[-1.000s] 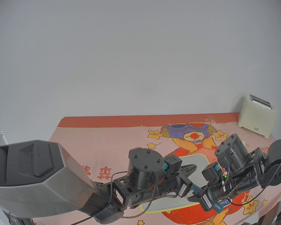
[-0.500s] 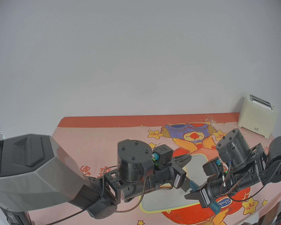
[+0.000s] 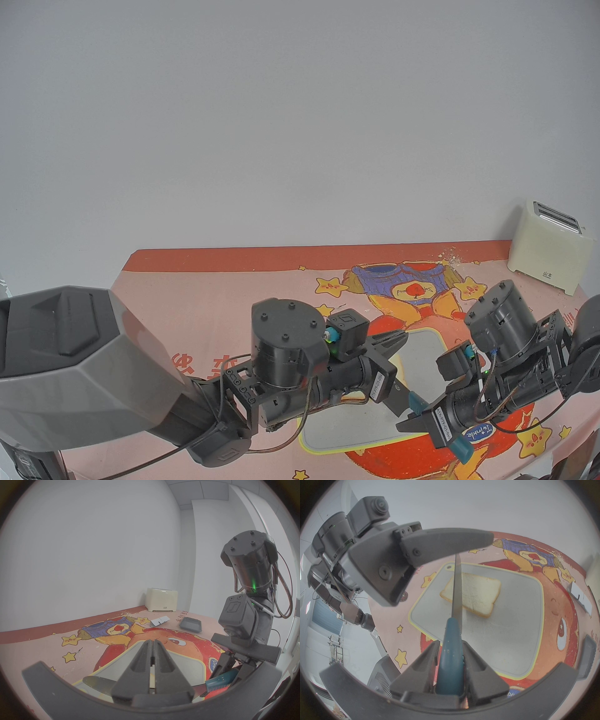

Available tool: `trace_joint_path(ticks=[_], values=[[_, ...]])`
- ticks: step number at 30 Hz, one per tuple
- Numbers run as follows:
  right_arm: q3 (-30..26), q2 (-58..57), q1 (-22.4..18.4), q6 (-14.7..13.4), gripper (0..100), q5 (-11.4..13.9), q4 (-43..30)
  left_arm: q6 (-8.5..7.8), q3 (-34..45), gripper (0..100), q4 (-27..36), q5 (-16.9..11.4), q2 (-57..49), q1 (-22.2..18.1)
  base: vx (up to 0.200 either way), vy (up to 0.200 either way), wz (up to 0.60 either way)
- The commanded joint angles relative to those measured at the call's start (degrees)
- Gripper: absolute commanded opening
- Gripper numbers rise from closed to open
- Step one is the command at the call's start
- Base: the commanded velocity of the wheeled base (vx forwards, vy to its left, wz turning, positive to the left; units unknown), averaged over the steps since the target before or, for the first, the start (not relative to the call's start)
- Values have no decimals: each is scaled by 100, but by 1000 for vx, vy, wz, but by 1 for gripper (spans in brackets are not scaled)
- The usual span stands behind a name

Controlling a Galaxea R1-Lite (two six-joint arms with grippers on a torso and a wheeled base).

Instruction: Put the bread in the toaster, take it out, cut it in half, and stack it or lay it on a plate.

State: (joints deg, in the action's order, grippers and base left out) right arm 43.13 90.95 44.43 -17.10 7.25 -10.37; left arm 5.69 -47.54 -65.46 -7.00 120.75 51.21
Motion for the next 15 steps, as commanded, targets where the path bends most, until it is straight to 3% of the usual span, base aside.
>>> trace_joint_path(ticks=[1, 15], values=[[-6, -25, 4, 5, 0, -5, 0, 2, -27, 0, -2, -3, 28, 3, 0, 0, 0], [55, -95, -5, 14, 0, -5, 9, 2, -62, 0, -2, -12, 45, 12, 0, 0, 0]])
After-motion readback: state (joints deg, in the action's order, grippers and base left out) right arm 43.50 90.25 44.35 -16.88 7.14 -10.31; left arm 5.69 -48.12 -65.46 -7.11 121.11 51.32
